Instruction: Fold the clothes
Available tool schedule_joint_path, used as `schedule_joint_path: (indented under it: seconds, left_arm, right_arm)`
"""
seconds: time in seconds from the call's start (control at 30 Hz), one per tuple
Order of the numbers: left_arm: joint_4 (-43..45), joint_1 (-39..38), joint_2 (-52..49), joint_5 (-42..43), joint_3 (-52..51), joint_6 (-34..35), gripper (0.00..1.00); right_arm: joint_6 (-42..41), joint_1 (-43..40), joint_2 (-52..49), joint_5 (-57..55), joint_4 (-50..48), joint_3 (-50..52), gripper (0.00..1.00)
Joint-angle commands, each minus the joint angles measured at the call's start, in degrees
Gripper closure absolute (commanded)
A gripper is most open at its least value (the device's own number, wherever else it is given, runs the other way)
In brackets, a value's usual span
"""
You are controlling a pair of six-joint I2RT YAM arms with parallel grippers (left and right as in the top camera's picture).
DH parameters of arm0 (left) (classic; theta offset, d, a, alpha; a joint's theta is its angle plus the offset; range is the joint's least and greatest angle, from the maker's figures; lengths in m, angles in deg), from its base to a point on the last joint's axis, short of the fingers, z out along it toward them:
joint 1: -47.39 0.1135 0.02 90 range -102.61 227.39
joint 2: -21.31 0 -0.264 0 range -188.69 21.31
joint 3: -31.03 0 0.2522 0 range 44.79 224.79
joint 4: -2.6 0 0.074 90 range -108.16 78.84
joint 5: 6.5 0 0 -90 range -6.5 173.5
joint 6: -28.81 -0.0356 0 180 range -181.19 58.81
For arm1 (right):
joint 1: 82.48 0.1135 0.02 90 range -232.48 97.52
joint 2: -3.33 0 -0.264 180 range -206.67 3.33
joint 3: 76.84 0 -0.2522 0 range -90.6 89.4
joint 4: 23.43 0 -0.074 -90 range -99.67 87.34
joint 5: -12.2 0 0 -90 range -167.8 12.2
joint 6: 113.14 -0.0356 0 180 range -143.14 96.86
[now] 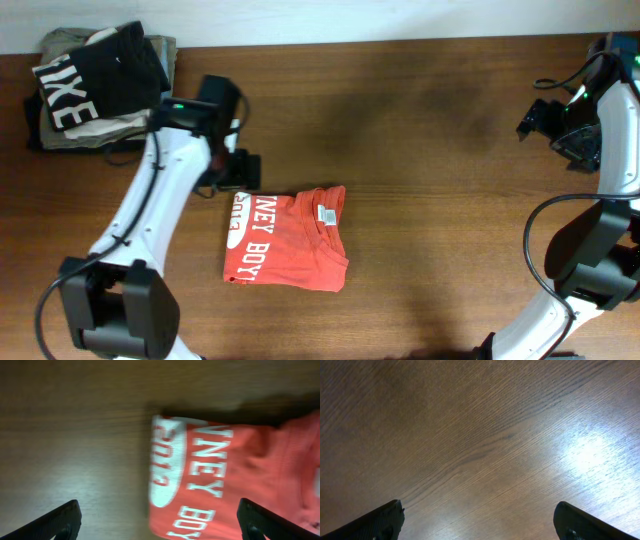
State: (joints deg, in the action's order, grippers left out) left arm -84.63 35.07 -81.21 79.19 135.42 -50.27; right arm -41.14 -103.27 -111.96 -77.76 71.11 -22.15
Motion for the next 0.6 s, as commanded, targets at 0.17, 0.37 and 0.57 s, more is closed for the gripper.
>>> schedule_joint_path:
  seconds: [0.17, 0.37, 0.57]
  left_arm:
    - [13.79, 17.92, 0.52, 34.73, -25.92, -17.25, 0.01]
    - [24.87, 17.84, 0.33, 38.82, -37.24, -17.07, 0.01]
    - [32.63, 14.6, 0.26, 39.01, -38.23, -12.83, 0.49]
  right_arm:
    - [-0.28, 0.13, 0.37, -0.31, 0.0, -0.74, 0.01]
    - [-0.28, 0.13, 0.37, -0.31, 0.0, -0.74, 0.01]
    - [-0.28, 0.13, 0.37, -0.31, 0.0, -0.74, 0.01]
